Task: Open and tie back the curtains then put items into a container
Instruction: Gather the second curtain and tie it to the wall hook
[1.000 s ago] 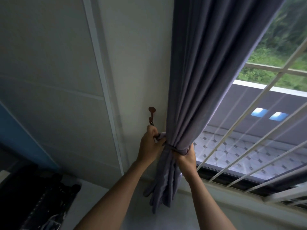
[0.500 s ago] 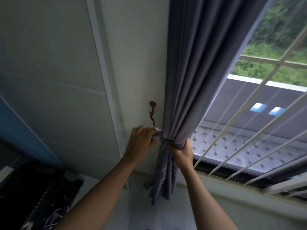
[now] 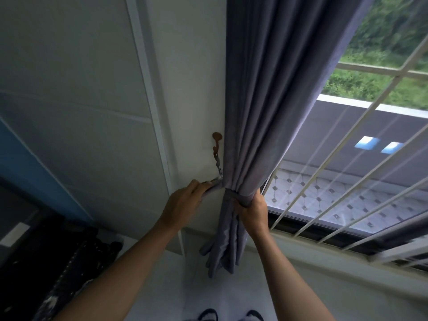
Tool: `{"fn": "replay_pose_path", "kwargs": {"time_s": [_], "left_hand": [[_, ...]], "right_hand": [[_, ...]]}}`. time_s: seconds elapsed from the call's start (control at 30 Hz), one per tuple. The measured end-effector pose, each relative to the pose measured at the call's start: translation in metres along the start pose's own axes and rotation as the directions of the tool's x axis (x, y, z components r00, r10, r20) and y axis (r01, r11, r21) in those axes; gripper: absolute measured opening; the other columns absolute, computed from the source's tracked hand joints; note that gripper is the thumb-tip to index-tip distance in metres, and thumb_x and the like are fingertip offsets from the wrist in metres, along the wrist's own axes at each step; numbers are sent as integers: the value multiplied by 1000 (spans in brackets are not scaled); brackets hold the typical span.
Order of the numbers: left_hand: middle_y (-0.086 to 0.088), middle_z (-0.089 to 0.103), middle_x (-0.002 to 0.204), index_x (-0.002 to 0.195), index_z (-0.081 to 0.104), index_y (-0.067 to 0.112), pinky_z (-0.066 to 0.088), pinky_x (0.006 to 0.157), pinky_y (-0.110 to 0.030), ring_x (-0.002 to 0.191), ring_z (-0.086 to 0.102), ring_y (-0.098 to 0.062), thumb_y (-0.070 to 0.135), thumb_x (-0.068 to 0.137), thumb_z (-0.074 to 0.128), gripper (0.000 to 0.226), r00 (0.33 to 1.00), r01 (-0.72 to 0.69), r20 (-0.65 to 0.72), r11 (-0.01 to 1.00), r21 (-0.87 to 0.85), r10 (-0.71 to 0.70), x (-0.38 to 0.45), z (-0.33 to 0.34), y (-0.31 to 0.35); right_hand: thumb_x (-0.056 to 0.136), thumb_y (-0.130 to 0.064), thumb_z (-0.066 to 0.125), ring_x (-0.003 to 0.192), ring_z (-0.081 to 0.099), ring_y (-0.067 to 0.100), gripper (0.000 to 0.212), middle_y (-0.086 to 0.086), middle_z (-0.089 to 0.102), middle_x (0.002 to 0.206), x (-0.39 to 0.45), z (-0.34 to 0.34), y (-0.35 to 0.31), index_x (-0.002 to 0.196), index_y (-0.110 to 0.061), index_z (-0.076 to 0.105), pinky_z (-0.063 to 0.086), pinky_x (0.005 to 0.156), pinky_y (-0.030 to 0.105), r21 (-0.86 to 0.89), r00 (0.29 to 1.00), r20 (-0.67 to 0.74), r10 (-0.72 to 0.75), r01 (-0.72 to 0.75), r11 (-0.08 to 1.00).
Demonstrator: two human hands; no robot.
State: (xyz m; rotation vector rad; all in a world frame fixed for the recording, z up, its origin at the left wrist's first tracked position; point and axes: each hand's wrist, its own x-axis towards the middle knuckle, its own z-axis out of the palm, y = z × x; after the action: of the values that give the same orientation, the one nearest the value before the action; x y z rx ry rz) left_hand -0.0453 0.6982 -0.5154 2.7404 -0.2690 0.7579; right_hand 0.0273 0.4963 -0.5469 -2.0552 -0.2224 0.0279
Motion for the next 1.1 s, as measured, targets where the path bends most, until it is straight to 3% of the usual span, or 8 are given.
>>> {"fn": "replay_pose_path", "kwargs": {"time_s": [0.23,0.37,0.53,0.63,0.7,0.87,0.97,1.1], "left_hand": [[-7,62,72,98,49,15,48,43,-31,55,61,-26,32,89,52,20,997,61,-55,997,36,-59,-13,6,4],[-15,54,109,87,55,10,48,75,-40,93,54,-32,17,80,70,18,995,86,-61,991,107,-80,-14,15,8],[-10,56,85,79,56,6,45,68,-34,78,53,-24,32,86,62,28,999,33,0,999,-26,-33,-15,22,21],[-13,59,113,98,59,1,51,83,-39,98,60,-31,5,89,50,13,991,129,59,981,-148,-121,-19,27,21],[-8,52,134,122,50,12,49,92,-40,114,56,-27,-6,89,44,38,964,256,144,927,-274,-224,-22,29,20],[-3,44,145,148,26,20,38,105,-24,126,47,-15,-17,80,38,78,968,244,140,911,-332,-208,-15,23,29],[-10,61,127,132,53,8,37,101,-15,113,56,-19,5,88,35,48,986,161,-12,957,-243,-169,-7,17,34],[-13,71,95,111,68,3,55,78,-34,88,66,-25,6,86,60,26,984,123,-115,984,-126,-137,-9,21,26]], "right_hand": [[75,-17,72,80,56,24,42,0,58,89,-4,9,-2,108,-16,47,41,59,29,2,1000,-16,12,-12,1000],[73,-19,77,75,56,9,54,-10,54,89,-12,12,-3,116,-14,44,40,57,12,62,993,-104,60,-54,997],[78,-29,74,90,55,24,44,5,53,104,-32,22,1,108,-12,47,42,71,30,29,935,-282,215,-215,976],[86,-12,60,98,54,24,30,11,56,113,-38,24,1,114,-5,56,39,78,27,24,905,-322,277,-285,958],[88,-6,52,94,54,20,30,13,59,116,-40,25,3,118,-5,60,37,78,24,0,908,-309,283,-298,955],[80,-35,71,108,56,23,65,5,54,125,-50,34,5,134,-16,43,52,85,39,-87,956,-190,223,-243,966],[82,-41,68,105,57,25,55,5,57,118,-42,37,4,127,-17,47,51,79,38,-112,962,-164,219,-239,965],[92,-26,54,80,58,35,15,7,59,82,-29,29,0,93,-14,45,35,58,33,-147,963,-158,219,-242,959]]}}
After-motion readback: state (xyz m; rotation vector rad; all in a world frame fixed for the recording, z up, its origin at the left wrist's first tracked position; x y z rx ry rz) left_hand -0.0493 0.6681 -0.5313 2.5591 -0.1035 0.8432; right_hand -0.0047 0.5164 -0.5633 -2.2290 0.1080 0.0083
